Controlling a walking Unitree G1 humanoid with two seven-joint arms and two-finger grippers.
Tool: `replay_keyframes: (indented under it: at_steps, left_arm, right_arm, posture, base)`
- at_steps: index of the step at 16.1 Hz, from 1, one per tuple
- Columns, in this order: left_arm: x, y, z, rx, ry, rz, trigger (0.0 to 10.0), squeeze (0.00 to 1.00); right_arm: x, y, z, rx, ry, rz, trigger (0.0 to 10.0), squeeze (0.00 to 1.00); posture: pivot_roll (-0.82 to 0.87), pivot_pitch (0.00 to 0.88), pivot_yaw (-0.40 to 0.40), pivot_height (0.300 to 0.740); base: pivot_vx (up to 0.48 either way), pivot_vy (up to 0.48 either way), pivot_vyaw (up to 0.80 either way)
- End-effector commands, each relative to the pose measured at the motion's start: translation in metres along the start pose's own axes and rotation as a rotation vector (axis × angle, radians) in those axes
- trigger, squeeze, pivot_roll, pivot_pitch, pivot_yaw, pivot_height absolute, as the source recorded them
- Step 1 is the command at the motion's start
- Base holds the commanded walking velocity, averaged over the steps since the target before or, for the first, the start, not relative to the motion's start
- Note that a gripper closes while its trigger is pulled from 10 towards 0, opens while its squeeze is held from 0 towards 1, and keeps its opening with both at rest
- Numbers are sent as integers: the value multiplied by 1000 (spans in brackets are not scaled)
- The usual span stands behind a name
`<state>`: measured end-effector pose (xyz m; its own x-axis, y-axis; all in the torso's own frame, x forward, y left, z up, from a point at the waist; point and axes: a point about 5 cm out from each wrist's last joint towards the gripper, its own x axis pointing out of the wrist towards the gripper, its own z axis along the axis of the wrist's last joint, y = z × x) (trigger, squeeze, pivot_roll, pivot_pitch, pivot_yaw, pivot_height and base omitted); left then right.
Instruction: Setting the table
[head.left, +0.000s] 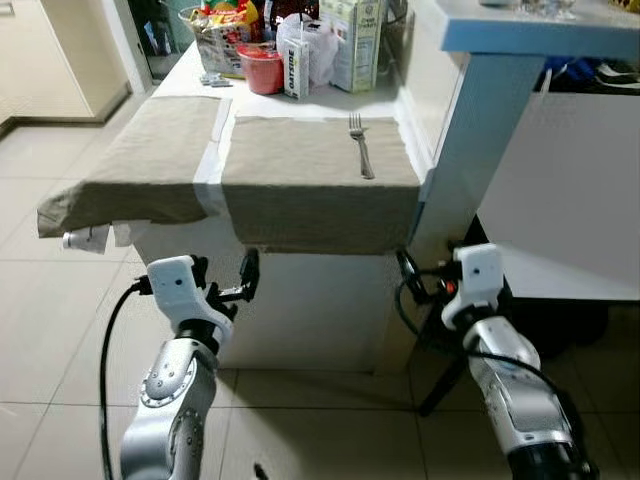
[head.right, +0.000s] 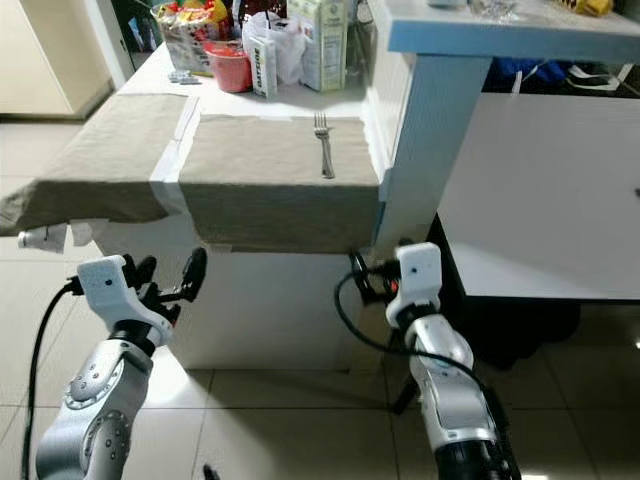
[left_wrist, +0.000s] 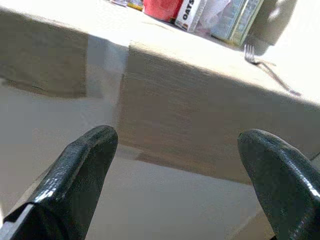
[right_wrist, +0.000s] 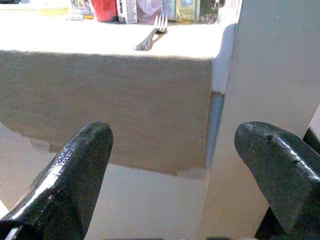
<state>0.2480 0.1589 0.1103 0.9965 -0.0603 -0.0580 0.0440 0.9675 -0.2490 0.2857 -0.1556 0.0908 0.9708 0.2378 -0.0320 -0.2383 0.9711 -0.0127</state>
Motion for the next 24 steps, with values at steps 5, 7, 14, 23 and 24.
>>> replay_keyframes:
  at_steps: [5, 7, 14, 23, 24]
  left_arm:
    - [4, -1, 7, 81, 20, -57, 10000, 0]
    - [8, -3, 11, 77, 7, -76, 10000, 0]
    - [14, -10, 14, 106, -2, -85, 10000, 0]
    - [15, -22, 17, 138, -35, -129, 10000, 0]
    - [15, -23, 16, 142, -34, -136, 10000, 0]
  right_arm:
    - [-1, 7, -11, 29, 23, -2, 10000, 0]
    - [3, 10, -10, 13, 16, 18, 10000, 0]
    - [8, 12, -10, -12, 22, 23, 10000, 0]
    - [15, 11, 10, -88, -107, -31, 10000, 0]
    - [16, 7, 16, -95, -137, -68, 10000, 0]
  posture:
    - [-177, 0, 49, 740]
    - [-179, 0, 53, 740]
    - [-179, 0, 58, 740]
    - [-179, 0, 67, 740]
    - [-181, 0, 68, 740]
  base:
    - [0, 0, 0]
    - [0, 480, 0]
    - [0, 206, -324]
    - [250, 0, 0]
    - [480, 0, 0]
